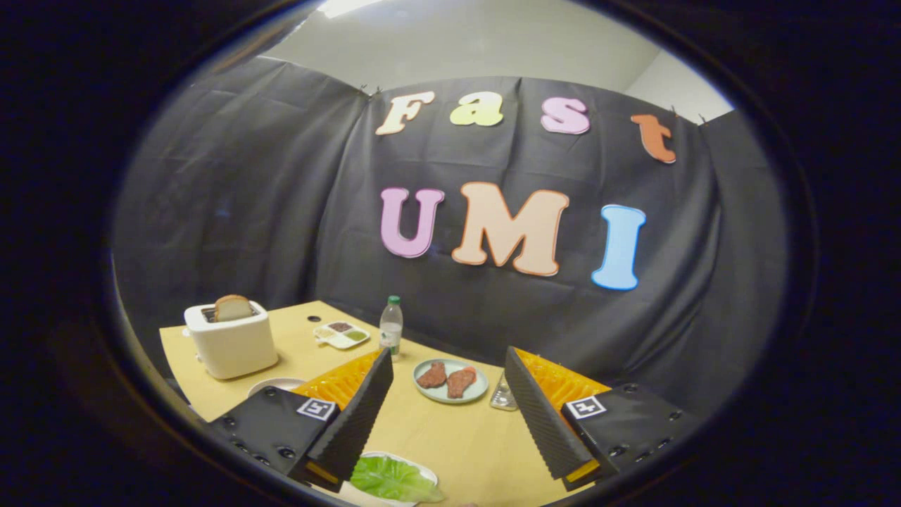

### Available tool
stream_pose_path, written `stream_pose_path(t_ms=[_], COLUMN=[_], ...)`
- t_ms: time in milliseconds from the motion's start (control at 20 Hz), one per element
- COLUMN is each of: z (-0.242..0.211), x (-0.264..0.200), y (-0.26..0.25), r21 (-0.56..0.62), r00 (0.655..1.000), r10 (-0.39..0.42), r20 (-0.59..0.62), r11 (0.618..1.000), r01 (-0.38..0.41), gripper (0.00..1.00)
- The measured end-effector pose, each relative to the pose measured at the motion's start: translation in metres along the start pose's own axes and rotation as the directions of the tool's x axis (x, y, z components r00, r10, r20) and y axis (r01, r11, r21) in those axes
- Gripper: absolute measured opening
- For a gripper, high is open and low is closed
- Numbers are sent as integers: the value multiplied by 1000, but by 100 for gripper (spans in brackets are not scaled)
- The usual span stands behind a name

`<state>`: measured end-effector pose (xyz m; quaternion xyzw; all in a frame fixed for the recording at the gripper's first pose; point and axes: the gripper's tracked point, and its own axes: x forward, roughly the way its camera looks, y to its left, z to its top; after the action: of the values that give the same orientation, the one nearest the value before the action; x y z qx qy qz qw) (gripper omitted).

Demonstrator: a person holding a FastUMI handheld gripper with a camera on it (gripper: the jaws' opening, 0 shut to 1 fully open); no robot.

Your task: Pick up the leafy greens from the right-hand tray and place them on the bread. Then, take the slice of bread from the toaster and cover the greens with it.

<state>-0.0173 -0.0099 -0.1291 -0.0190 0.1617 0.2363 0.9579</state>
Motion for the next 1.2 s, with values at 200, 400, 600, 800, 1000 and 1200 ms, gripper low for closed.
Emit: stream_pose_path(t_ms=[200,400,600,800,1000,1200], z=[-39,-77,-118,-156,-200,-234], x=[5,5,8,9,7,12], y=[12,29,48,60,68,76], r21=[-31,-75,-86,-88,-73,-66], r00=[990,964,919,874,815,763], r10=[107,197,281,330,367,394], r20=[-92,-181,-276,-356,-448,-512], r11=[993,974,945,919,894,868], r01=[-110,-213,-314,-383,-442,-493], gripper=[100,100,100,100,100,100])
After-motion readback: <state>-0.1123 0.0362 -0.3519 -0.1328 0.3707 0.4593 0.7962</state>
